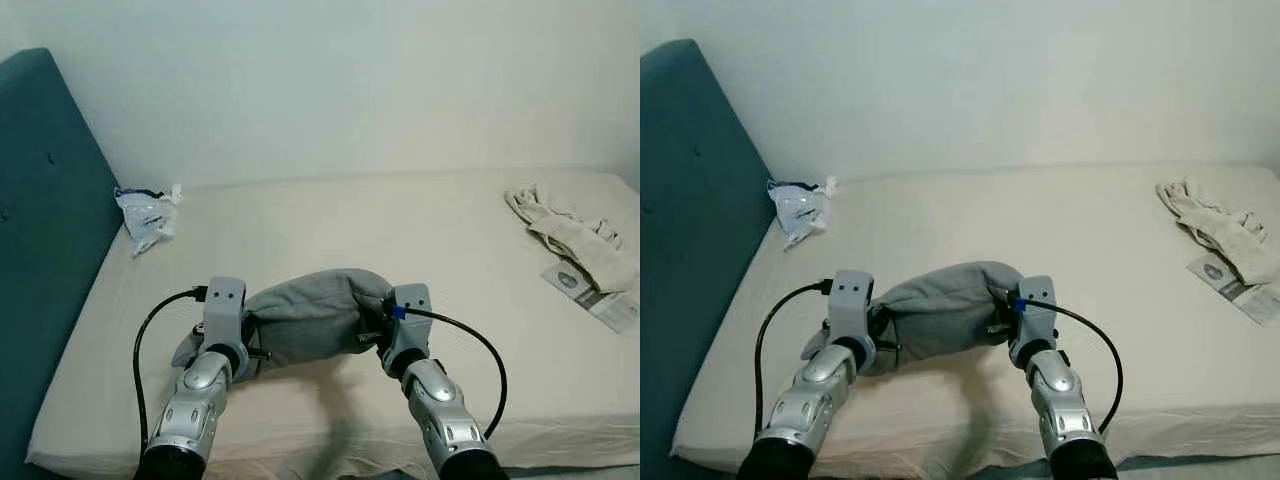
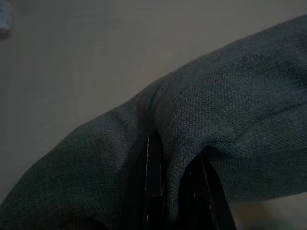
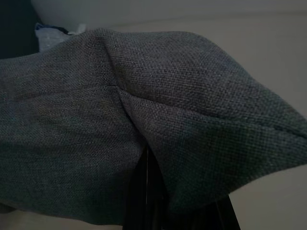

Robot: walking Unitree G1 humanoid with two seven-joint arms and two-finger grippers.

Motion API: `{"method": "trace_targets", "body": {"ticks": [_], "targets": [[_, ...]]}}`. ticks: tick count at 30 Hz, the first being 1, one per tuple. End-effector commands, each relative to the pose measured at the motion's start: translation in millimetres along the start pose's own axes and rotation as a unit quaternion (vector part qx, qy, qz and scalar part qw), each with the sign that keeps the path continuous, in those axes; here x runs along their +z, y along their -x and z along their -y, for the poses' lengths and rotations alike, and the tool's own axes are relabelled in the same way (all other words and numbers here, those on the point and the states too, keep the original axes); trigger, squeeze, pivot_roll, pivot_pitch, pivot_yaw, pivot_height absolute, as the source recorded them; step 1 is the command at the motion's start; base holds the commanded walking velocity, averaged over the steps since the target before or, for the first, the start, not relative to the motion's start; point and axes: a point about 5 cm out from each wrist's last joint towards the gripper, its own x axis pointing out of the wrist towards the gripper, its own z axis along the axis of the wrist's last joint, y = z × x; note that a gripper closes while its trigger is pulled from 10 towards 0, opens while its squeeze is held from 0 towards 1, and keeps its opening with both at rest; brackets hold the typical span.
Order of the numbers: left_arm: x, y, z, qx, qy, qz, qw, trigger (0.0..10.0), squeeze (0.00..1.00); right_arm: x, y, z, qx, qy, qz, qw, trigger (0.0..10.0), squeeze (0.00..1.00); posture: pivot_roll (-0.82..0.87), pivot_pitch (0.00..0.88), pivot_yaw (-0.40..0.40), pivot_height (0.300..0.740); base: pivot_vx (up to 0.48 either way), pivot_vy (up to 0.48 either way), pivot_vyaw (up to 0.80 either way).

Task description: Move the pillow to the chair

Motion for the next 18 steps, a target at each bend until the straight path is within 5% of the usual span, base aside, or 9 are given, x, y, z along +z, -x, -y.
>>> {"method": "trace_targets", "body": {"ticks": [1,18], "targets": [[10.9,1.4,-3.5,0.011,0.002,0.031,0.999,10.0,0.0,-1.0,-0.6,-4.1,0.005,-0.007,-0.004,1.0,10.0,0.0,-0.01,0.082,0.027,0.74,0.0,-0.431,0.0],[11.1,2.0,-6.1,0.013,0.002,0.025,1.0,10.0,0.0,0.1,1.5,-1.0,0.004,-0.01,-0.009,1.0,10.0,0.0,-0.02,0.103,0.035,0.74,0.0,-0.435,0.0]]}}
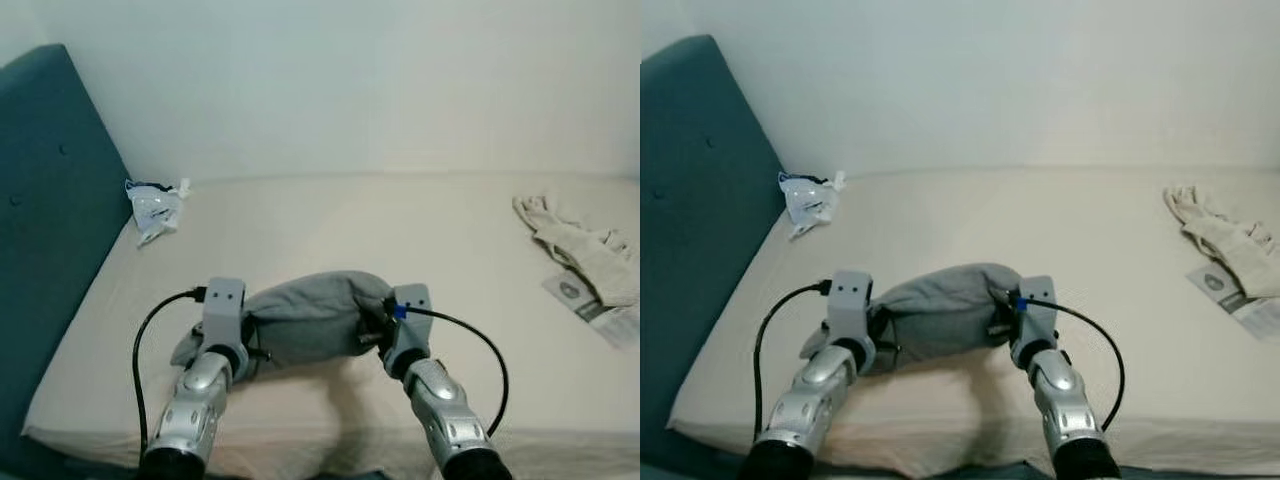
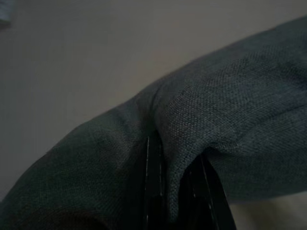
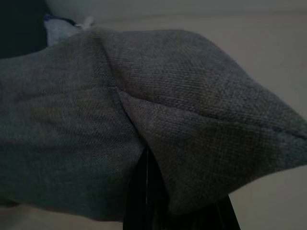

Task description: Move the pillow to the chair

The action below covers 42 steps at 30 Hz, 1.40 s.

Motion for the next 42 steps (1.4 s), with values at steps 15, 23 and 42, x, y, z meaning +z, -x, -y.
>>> {"method": "trace_targets", "body": {"ticks": [15,23,42], "targets": [[9.9,0.9,-6.0,0.0,-0.003,0.004,1.0,10.0,0.0,-8.4,6.7,-0.6,-0.003,-0.013,-0.018,1.0,10.0,0.0,-0.01,0.097,0.032,0.74,0.0,-0.015,0.0],[11.1,-1.2,-5.7,-0.001,-0.02,0.002,1.0,10.0,0.0,-9.9,6.8,-1.8,-0.001,-0.015,-0.02,1.0,10.0,0.0,0.0,0.081,0.036,0.74,0.0,0.12,0.0],[9.3,-3.4,-5.5,-0.004,-0.049,-0.002,0.999,10.0,0.0,-14.7,6.6,-6.3,-0.001,-0.022,-0.025,0.999,10.0,0.0,0.01,0.062,0.051,0.74,0.0,0.12,0.0]]}}
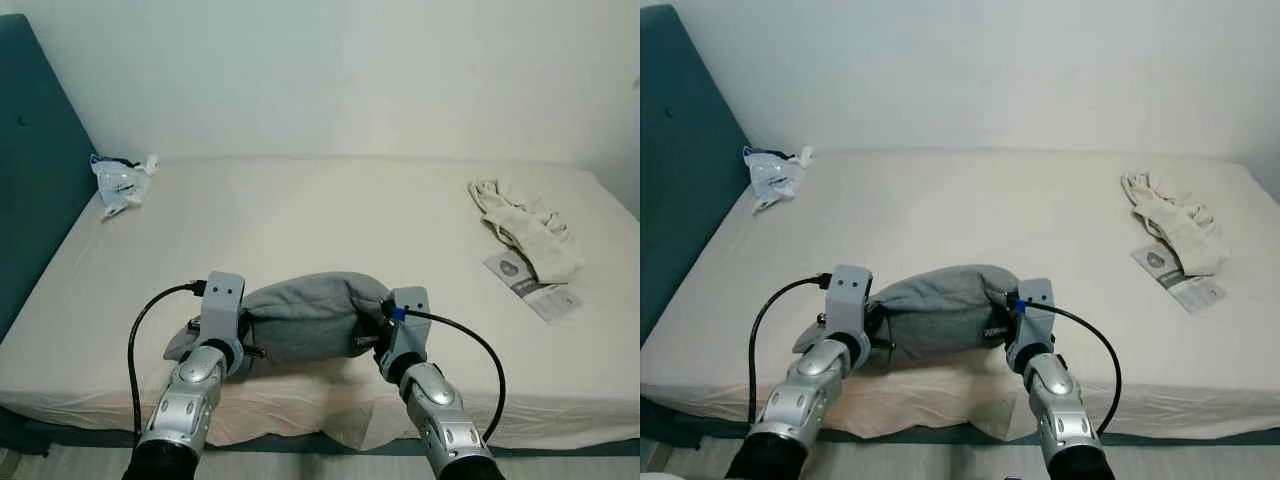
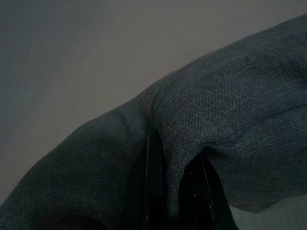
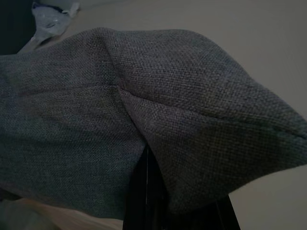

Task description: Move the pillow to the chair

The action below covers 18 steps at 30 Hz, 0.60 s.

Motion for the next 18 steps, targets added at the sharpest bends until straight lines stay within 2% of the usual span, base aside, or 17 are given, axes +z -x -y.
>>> {"method": "trace_targets", "body": {"ticks": [1,7,14,17,18], "targets": [[6.2,-0.4,-1.9,0.0,-0.013,0.02,1.0,10.0,0.0,-5.6,1.0,-2.7,-0.001,-0.007,-0.008,1.0,10.0,0.0,0.01,0.069,0.054,0.74,0.0,0.0,0.0],[5.3,0.9,0.6,-0.005,0.01,0.029,1.0,10.0,0.0,-5.8,1.6,-4.9,-0.002,-0.01,-0.007,1.0,10.0,0.0,-0.01,0.073,0.06,0.74,0.0,0.0,0.0],[9.6,-0.2,-1.0,0.002,0.015,0.045,0.999,10.0,0.0,-8.1,3.8,-1.4,-0.004,-0.003,-0.009,1.0,10.0,0.0,-0.01,0.057,0.055,0.74,0.0,0.0,0.0],[7.3,-0.6,-1.8,0.005,0.019,0.037,0.999,10.0,0.0,-8.7,4.2,0.4,-0.005,0.001,-0.009,1.0,10.0,0.0,-0.01,0.056,0.053,0.74,0.0,0.0,0.0],[-0.1,-1.3,-2.9,0.009,0.023,0.01,1.0,10.0,0.0,-7.9,4.0,1.2,-0.006,0.004,-0.007,1.0,10.0,0.0,-0.01,0.057,0.05,0.74,0.0,0.0,0.0]]}}
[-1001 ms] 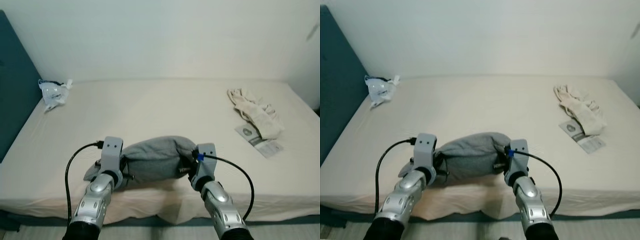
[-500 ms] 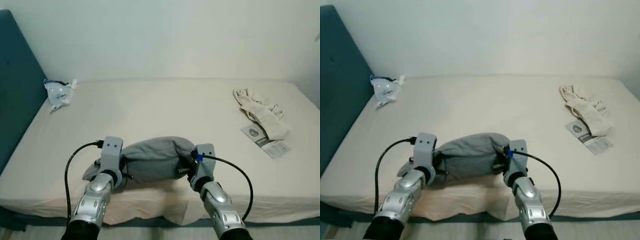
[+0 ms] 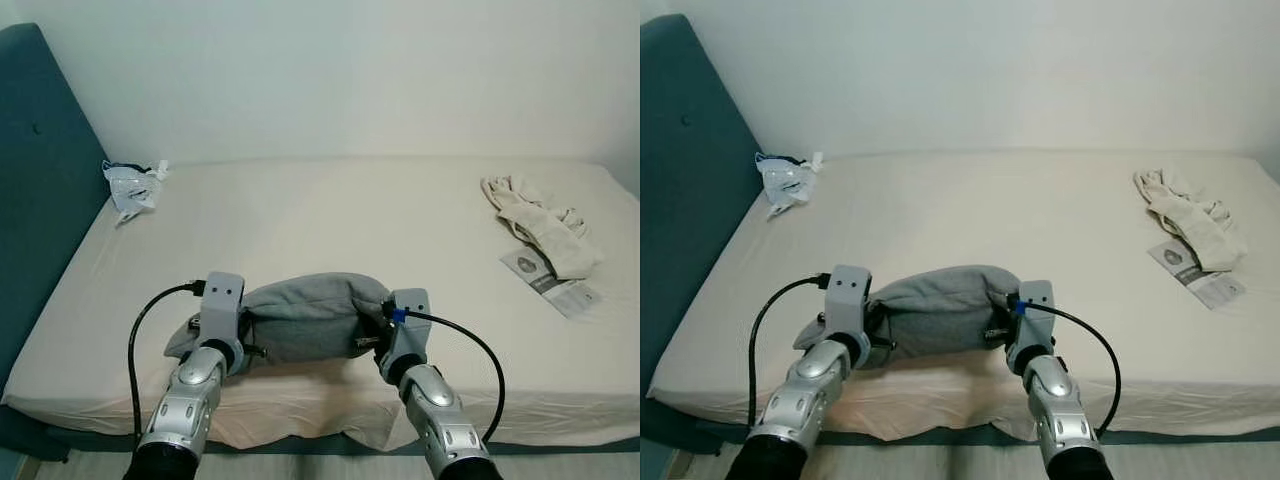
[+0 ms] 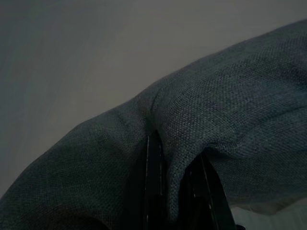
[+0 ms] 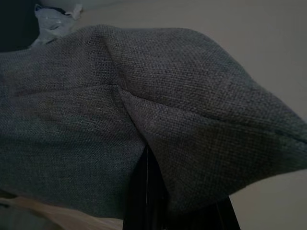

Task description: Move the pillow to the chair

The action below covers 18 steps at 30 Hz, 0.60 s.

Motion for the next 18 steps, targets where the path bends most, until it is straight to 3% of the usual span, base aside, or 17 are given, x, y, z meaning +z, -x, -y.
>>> {"method": "trace_targets", "body": {"ticks": [1,4,7,9,10,13,15,18], "targets": [[-7.4,-1.5,-6.1,0.019,0.01,-0.029,0.999,10.0,0.0,-7.0,2.7,0.0,-0.001,0.003,-0.006,1.0,10.0,0.0,0.0,0.054,0.045,0.74,0.0,0.0,0.0],[-44.2,3.5,-19.1,0.062,0.014,-0.096,0.993,10.0,0.0,-16.7,2.0,-0.1,0.009,-0.004,-0.028,1.0,10.0,0.0,-0.01,0.04,0.04,0.74,0.0,0.0,0.0],[-48.1,6.7,-28.9,0.099,0.039,-0.099,0.989,10.0,0.0,-21.7,1.0,1.7,0.006,-0.021,-0.043,0.999,10.0,0.0,0.0,0.047,0.037,0.74,0.0,0.0,0.0],[-36.2,5.8,-34.6,0.102,0.061,-0.072,0.99,10.0,0.0,-10.0,-4.3,14.0,-0.034,-0.063,-0.024,0.997,10.0,0.0,0.0,0.053,0.022,0.74,0.0,0.0,0.0],[-36.2,5.8,-34.6,0.102,0.061,-0.072,0.99,10.0,0.0,-10.0,-4.3,14.0,-0.034,-0.063,-0.024,0.997,10.0,0.0,0.0,0.053,0.022,0.74,0.0,0.0,0.0],[-36.7,5.1,-36.0,0.096,0.035,-0.071,0.992,10.0,0.0,-7.1,-4.8,16.6,-0.032,-0.026,-0.025,0.999,10.0,0.0,-0.01,0.057,0.012,0.74,0.0,0.0,0.0],[-38.7,5.1,-36.5,0.1,-0.004,-0.073,0.992,10.0,0.0,-8.2,-4.8,14.7,-0.005,0.028,-0.034,0.999,10.0,0.0,-0.01,0.063,-0.006,0.74,0.0,0.0,0.0],[-36.9,6.4,-34.0,0.121,0.009,-0.052,0.991,10.0,0.0,-5.1,-10.3,7.7,0.024,0.03,-0.033,0.999,10.0,0.0,0.01,0.069,-0.025,0.74,0.0,0.0,0.0]]}}
